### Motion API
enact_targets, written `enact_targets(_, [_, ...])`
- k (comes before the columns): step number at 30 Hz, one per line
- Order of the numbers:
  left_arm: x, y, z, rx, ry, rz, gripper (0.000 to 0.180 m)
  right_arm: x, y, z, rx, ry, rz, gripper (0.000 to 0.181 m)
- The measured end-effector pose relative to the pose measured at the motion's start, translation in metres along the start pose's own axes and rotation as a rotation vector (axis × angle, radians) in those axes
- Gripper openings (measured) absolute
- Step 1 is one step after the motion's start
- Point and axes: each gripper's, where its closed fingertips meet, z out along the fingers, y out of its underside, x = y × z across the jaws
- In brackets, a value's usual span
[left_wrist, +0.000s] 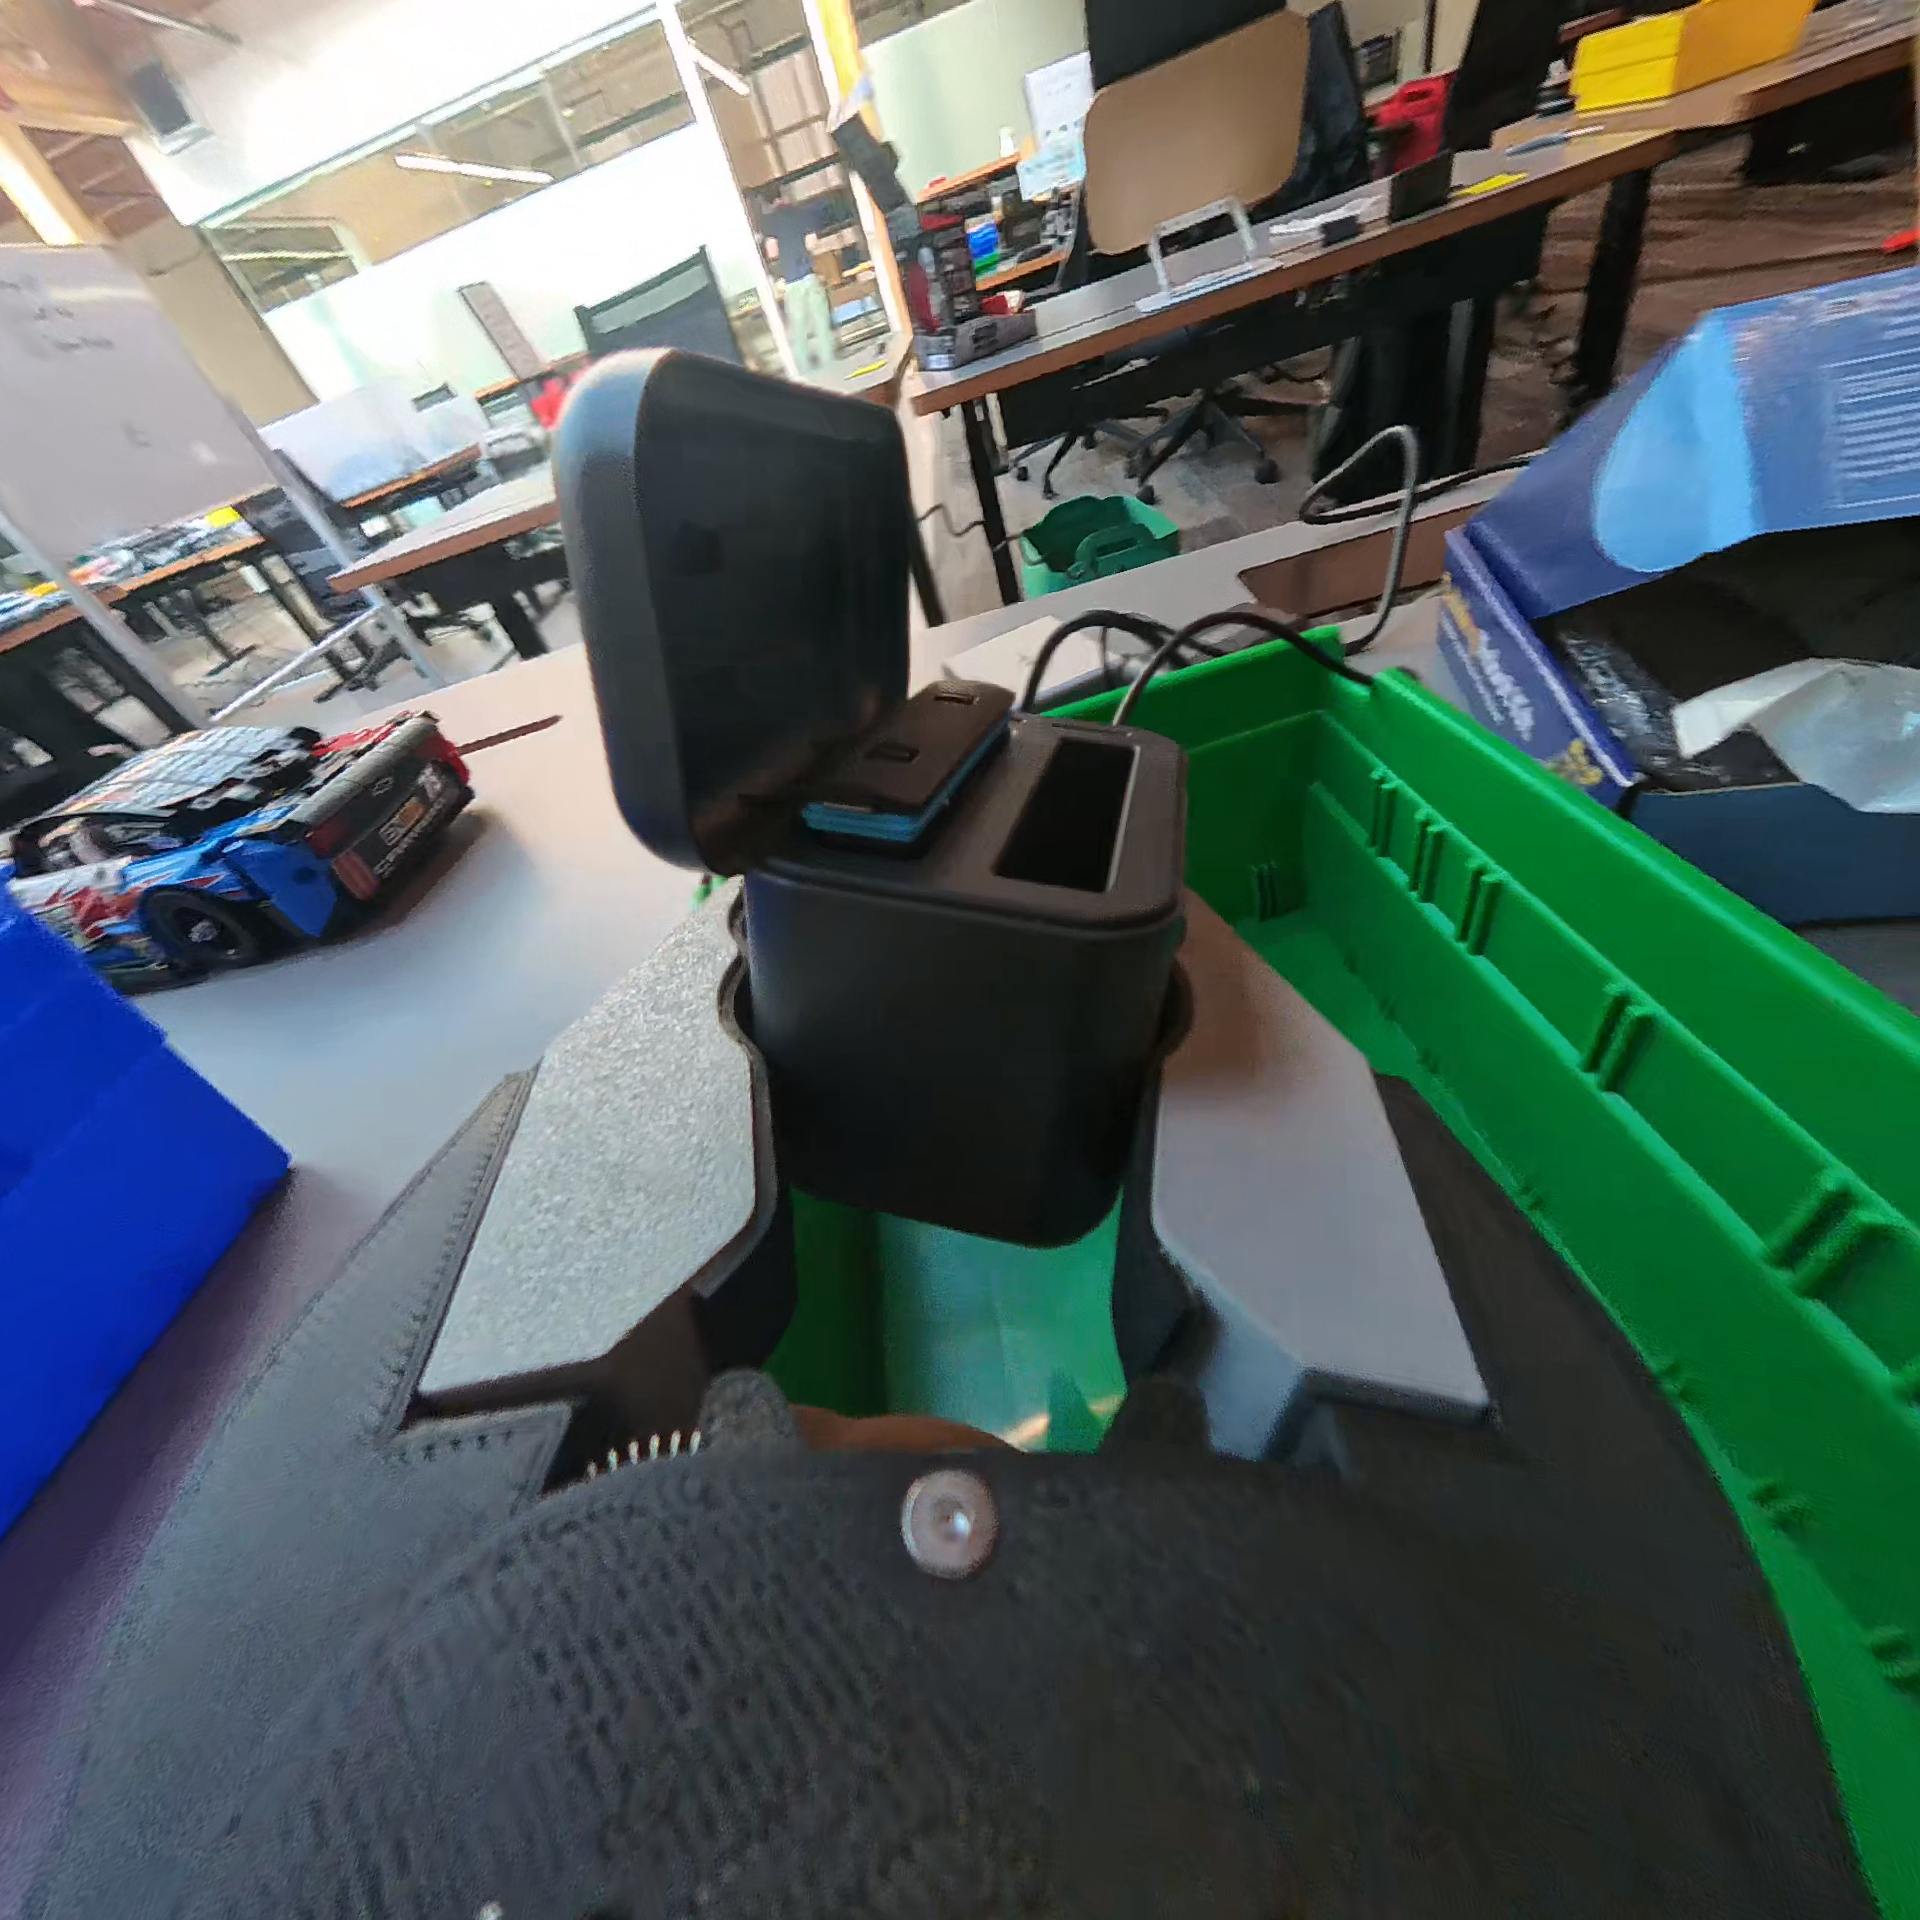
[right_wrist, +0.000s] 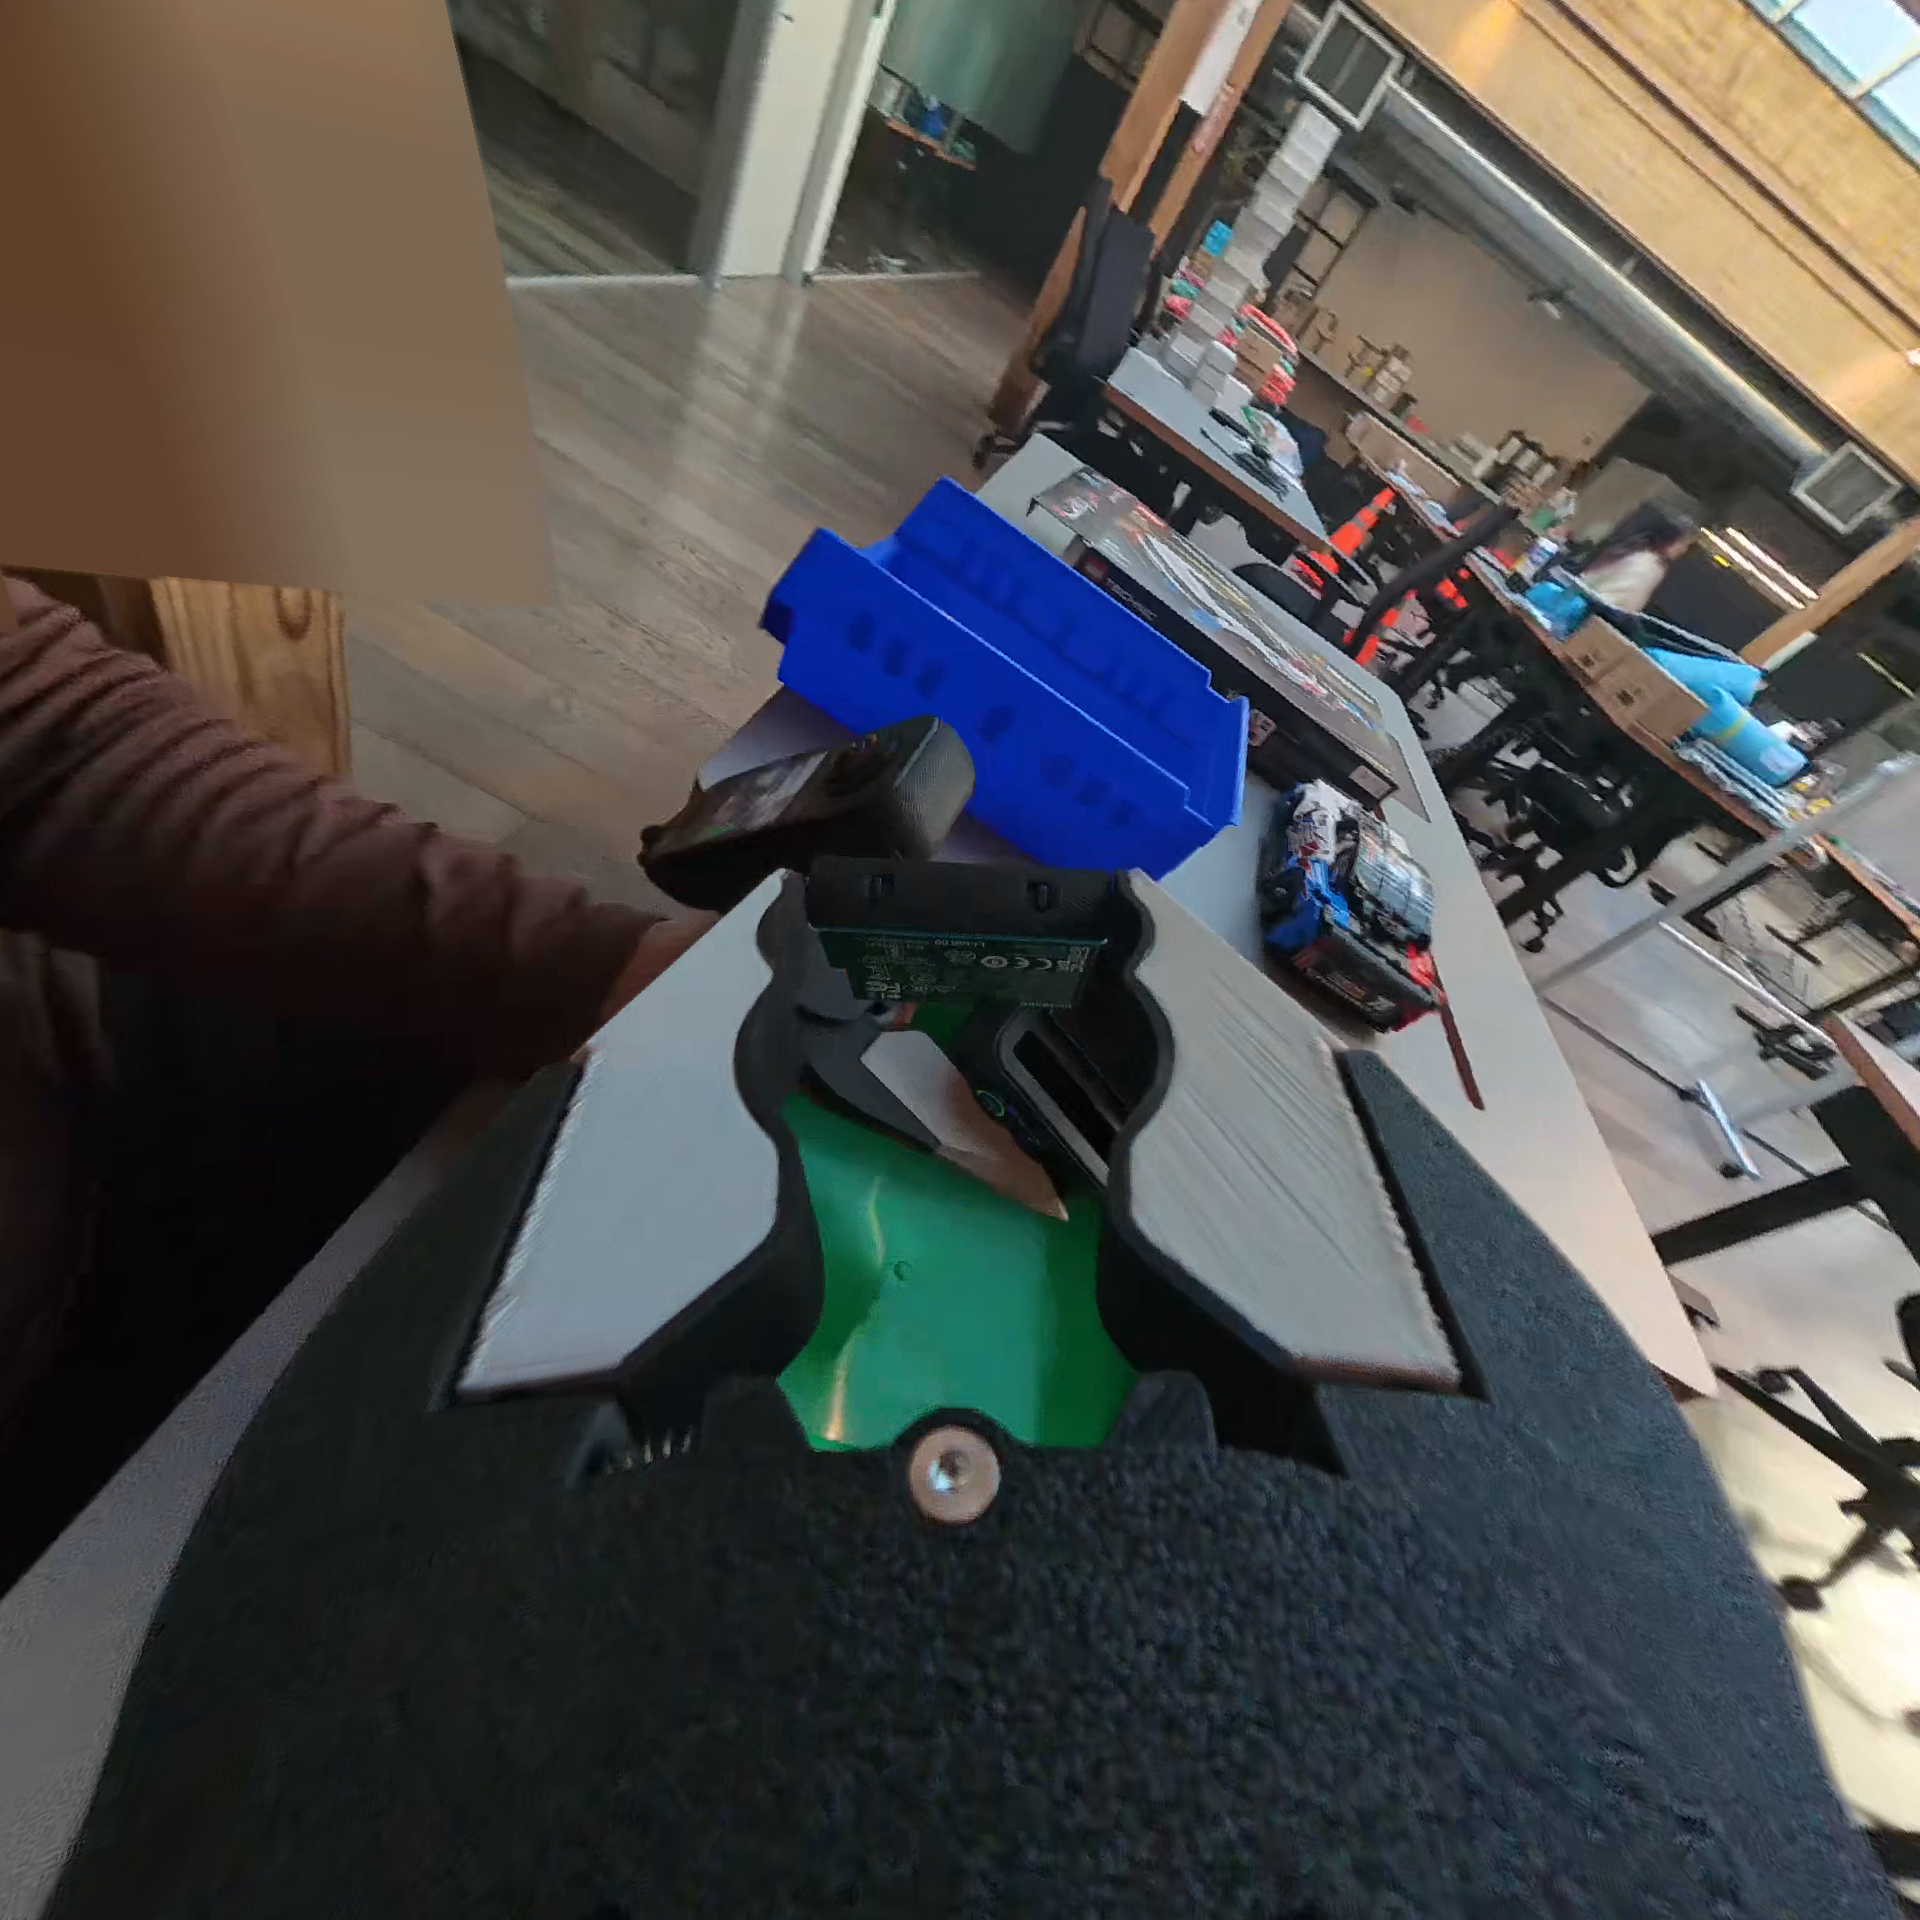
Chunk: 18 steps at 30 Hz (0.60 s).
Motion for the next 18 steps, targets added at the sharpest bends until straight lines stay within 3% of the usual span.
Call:
enact_targets(6, [0.036,-0.010,-0.015,0.015,0.131,-0.006,0.074,-0.003,0.007,-0.010,0.224,-0.212,0.142,0.057])
enact_targets(13, [0.028,-0.018,-0.016,0.071,0.003,-0.040,0.074,0.011,0.019,0.005,0.238,-0.159,0.235,0.056])
enact_targets(18, [0.034,-0.017,-0.013,0.066,0.030,-0.061,0.074,0.014,0.024,0.009,0.232,-0.145,0.234,0.056])
